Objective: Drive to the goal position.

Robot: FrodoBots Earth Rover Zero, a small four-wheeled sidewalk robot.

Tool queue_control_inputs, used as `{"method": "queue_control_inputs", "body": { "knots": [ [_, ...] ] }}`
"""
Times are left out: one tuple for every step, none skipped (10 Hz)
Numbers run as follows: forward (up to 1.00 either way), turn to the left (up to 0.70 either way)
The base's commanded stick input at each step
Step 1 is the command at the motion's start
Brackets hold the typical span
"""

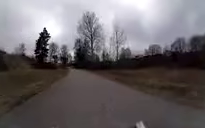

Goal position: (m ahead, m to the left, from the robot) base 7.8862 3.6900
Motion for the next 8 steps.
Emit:
{"method": "queue_control_inputs", "body": {
  "knots": [
    [0.7, 0.0],
    [0.7, 0.0],
    [0.7, 0.0],
    [0.7, 0.0],
    [0.7, 0.0],
    [0.7, 0.0],
    [0.7, 0.0],
    [0.7, 0.0]
  ]
}}
